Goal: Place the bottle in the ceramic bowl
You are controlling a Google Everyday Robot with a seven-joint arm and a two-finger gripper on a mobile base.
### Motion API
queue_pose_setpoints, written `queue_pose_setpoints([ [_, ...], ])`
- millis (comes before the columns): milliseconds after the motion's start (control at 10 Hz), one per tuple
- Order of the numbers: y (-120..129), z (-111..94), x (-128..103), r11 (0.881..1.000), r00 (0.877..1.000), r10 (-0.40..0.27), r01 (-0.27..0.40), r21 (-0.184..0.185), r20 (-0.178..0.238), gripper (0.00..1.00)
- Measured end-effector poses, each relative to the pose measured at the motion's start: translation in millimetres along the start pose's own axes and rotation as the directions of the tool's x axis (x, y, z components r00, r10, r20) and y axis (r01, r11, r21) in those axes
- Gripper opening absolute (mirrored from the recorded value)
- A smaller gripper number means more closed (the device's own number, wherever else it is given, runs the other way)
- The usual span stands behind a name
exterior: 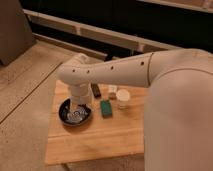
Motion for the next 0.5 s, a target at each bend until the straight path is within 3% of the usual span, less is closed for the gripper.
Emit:
queue_pose_setpoints([
  [300,0.0,-13.1,-25.2,0.994,0.991,0.040,-0.026,-0.106,0.129,0.65],
  [400,-2.6,-17.7,-29.1,0.990,0.985,0.051,-0.028,-0.138,0.162,0.65],
  [500,-5.6,-19.5,-30.7,0.988,0.983,0.058,-0.032,-0.148,0.174,0.65],
])
